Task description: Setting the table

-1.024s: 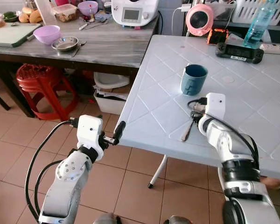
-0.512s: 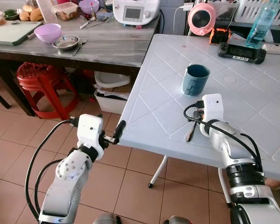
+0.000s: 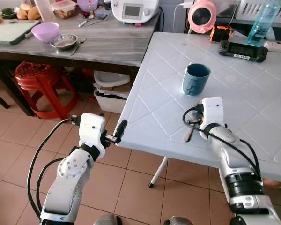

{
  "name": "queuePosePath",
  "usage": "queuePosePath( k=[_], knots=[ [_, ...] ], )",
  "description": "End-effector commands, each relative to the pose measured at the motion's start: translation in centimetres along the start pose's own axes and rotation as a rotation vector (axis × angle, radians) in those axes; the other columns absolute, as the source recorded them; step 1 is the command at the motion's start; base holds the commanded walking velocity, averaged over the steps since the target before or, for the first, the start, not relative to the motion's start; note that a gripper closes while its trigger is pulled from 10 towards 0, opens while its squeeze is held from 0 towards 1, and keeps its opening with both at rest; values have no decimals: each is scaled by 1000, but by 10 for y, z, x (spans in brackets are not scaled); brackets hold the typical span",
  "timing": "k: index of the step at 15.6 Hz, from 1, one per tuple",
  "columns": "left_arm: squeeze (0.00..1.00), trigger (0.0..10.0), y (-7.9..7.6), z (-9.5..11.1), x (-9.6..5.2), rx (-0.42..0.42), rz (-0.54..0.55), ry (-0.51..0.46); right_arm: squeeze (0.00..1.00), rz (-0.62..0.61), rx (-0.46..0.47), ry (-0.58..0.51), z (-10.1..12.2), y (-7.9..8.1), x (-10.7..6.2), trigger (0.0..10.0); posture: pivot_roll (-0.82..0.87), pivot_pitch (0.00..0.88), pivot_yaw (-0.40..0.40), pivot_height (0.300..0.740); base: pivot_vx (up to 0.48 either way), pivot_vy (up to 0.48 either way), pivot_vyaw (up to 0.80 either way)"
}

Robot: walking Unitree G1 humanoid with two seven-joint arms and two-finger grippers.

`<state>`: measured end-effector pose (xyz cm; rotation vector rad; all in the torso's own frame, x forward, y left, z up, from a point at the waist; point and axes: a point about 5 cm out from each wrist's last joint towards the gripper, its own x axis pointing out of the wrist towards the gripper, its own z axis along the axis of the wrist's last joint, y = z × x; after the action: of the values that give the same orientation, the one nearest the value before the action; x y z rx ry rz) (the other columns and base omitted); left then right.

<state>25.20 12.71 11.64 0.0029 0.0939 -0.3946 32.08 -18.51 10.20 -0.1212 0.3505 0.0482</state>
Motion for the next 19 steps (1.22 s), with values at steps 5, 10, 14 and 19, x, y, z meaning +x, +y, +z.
queuePosePath(
  k=[5, 10, 14, 19],
  knots=[
    [0, 10000, 0, -1, 2, 15, -5, 1, 1000, -25, 106, -114, 21, 29, -13, 10000, 3, 0, 62, 740, 0, 0, 0],
    [0, 10000, -1, -1, 1, 14, -12, 2, 1000, -163, 262, 10, 10, 29, -16, 10000, 6, 2, 59, 740, 0, 0, 0],
    [0, 10000, -2, -2, 0, 12, -19, 3, 631, -193, 271, 50, 4, 21, -15, 10000, 4, 6, 58, 740, 0, 0, 0],
    [0, 10000, -3, -3, -1, 11, -29, 9, 0, -156, 282, 77, 14, 12, -1, 10000, 11, 7, 59, 740, 0, 0, 0]
  ],
)
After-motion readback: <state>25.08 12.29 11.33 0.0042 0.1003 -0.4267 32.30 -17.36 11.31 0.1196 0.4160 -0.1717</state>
